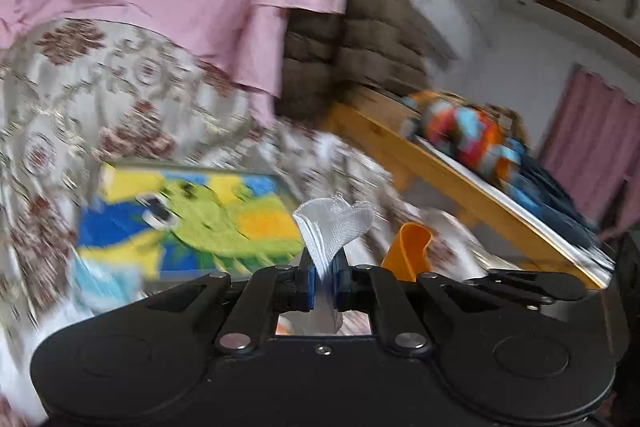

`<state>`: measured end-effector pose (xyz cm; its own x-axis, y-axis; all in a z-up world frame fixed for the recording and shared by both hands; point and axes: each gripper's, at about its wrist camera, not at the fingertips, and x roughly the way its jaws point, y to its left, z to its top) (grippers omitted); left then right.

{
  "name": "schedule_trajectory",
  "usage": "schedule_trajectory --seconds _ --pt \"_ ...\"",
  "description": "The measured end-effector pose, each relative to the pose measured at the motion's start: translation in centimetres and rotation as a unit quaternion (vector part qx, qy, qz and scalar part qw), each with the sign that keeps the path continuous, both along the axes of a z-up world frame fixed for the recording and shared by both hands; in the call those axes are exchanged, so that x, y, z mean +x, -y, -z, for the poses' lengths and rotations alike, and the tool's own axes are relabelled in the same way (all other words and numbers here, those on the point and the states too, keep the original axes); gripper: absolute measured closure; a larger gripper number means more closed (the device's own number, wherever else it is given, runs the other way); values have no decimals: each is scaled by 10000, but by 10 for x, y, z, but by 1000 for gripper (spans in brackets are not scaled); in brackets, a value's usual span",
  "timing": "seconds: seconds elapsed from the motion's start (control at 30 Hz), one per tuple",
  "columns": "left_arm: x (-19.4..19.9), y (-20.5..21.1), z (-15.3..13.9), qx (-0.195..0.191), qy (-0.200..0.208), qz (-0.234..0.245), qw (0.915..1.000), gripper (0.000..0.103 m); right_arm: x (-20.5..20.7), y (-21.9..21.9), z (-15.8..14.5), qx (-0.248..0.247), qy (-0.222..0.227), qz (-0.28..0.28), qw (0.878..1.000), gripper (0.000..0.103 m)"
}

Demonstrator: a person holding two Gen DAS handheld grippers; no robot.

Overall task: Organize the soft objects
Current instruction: 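Carry the white cloth and orange band over the framed frog painting with both tools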

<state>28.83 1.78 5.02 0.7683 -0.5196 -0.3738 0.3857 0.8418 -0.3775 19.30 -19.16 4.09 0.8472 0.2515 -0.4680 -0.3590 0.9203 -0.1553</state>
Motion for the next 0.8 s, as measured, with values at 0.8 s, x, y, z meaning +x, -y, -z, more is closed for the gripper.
schedule_trajectory --seconds 0.8 --pt "206 -25 101 1485 -1425 -980 9737 95 288 -82 63 -679 -1226 -428 9892 78"
